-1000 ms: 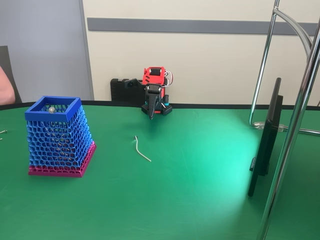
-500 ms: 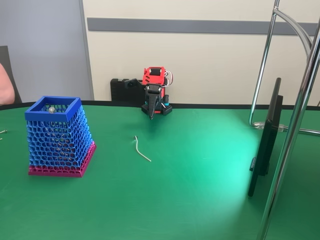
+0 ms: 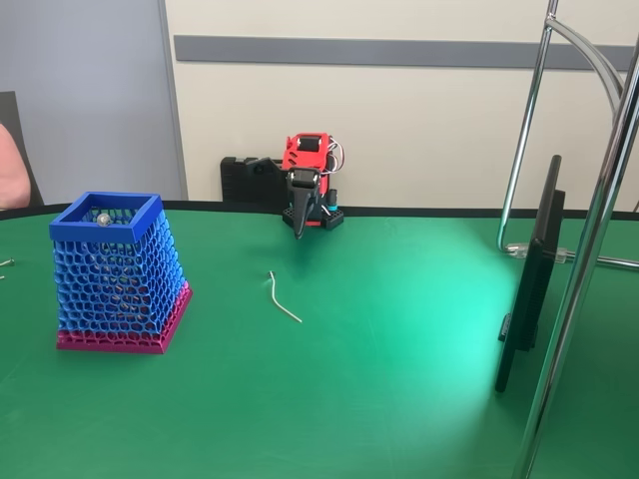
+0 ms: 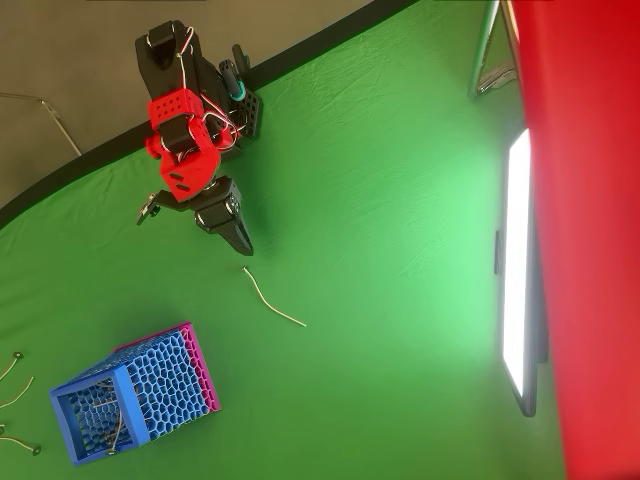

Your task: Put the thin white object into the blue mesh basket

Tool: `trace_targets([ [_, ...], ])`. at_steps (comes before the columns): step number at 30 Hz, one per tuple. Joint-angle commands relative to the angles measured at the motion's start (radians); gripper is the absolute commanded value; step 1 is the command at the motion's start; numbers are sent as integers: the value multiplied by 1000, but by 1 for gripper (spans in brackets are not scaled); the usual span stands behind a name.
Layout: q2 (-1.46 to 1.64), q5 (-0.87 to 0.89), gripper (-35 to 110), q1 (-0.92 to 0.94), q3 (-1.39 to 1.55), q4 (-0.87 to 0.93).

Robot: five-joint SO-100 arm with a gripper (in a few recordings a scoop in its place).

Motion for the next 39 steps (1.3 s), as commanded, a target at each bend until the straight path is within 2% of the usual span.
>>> trace_targets([
  [1, -130, 20, 1, 9, -77, -44],
  [14, -577, 210, 1, 20, -351, -26],
  [27, -1023, 491, 1, 71, -690, 127],
  [39, -1430, 680, 0, 80, -1055, 299],
])
